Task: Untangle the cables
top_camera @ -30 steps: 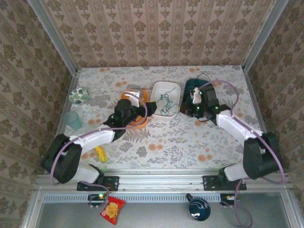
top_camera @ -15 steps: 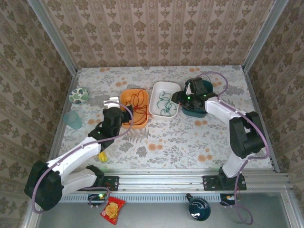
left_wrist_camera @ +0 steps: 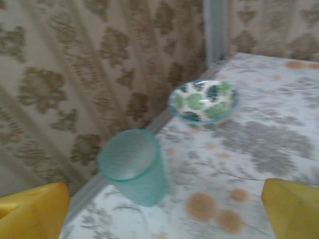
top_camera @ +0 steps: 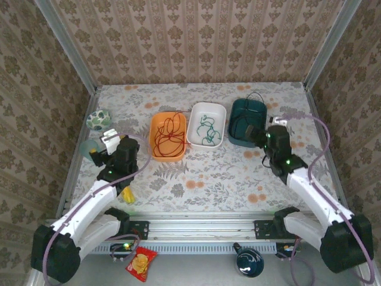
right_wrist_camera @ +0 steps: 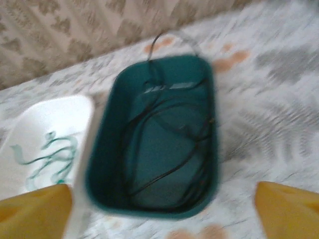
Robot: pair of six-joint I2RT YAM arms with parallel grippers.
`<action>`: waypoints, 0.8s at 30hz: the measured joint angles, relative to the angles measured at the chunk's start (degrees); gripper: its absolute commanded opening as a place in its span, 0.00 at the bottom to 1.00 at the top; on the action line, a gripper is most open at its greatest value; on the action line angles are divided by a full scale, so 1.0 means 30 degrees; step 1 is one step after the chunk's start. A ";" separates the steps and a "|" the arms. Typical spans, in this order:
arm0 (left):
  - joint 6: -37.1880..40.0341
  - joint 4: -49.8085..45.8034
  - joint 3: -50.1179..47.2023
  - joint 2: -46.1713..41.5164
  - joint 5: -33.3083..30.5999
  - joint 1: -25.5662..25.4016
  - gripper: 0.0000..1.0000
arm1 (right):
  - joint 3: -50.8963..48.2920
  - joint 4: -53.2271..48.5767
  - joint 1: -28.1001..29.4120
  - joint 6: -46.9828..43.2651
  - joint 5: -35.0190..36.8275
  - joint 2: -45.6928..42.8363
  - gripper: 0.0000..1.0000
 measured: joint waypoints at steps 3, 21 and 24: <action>0.0896 0.1086 -0.1370 0.0641 -0.0350 0.0845 1.00 | -0.2433 0.2681 -0.0335 -0.1814 0.1727 0.0277 1.00; 0.8240 1.6553 -0.2033 1.1839 0.7672 0.3898 1.00 | -0.2492 1.3799 -0.3796 -0.6120 -0.0984 1.0448 1.00; 0.8306 1.7792 -0.2368 1.1999 0.9398 0.4597 1.00 | -0.2565 1.4163 -0.3861 -0.6309 -0.2142 1.0550 1.00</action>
